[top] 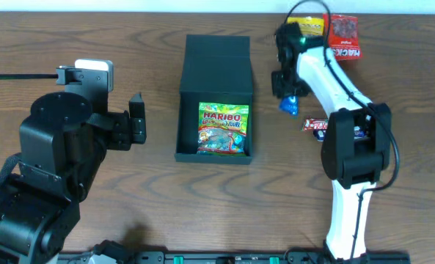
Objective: Pack container
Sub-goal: 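Grasp the blue Oreo pack with the right gripper, then place the Oreo pack into the box's left side and release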
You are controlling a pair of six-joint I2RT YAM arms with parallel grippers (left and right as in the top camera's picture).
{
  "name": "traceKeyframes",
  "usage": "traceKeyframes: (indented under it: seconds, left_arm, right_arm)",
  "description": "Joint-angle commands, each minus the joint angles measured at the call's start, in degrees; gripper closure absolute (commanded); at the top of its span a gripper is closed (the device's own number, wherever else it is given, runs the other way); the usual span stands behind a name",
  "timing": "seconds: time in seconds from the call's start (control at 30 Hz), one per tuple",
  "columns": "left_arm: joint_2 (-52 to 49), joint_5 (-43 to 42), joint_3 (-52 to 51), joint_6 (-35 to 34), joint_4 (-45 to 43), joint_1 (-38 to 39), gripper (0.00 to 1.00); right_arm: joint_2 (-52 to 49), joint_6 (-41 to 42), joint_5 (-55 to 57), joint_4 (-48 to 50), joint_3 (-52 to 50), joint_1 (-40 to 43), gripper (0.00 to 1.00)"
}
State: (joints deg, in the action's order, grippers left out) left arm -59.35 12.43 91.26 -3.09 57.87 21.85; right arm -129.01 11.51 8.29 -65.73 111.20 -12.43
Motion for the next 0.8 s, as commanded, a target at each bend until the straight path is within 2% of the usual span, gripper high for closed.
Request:
traceKeyframes:
  seconds: [0.0,0.13,0.2,0.5,0.57,0.77]
  left_arm:
    - [0.24,0.72,0.74,0.37,-0.37,-0.09,0.05]
    - [0.26,1.77,0.74,0.39,-1.6,-0.09,0.05]
    - [0.28,1.73,0.74,0.37,-2.08,-0.09,0.05]
    - [0.28,1.51,0.74,0.37,-2.21,-0.09,0.05]
    - [0.28,1.46,0.74,0.35,-2.23,-0.09,0.05]
    - [0.28,1.44,0.74,0.35,-2.23,-0.09,0.05]
  right_arm:
    - [3.58,0.28,-4.04,-4.57,7.67,-1.99,0.87]
    - [7.15,0.72,-15.19,-7.69,9.88,-5.57,0.89]
    - [7.82,1.73,-17.38,-8.81,9.88,-8.5,0.91]
    - [7.72,11.54,-17.0,-10.93,4.44,-26.27,0.95]
    - [7.72,16.5,-15.21,-10.08,1.57,-29.9,0.95]
    - [7.72,26.86,-14.47,-3.98,-4.74,-33.81,0.93]
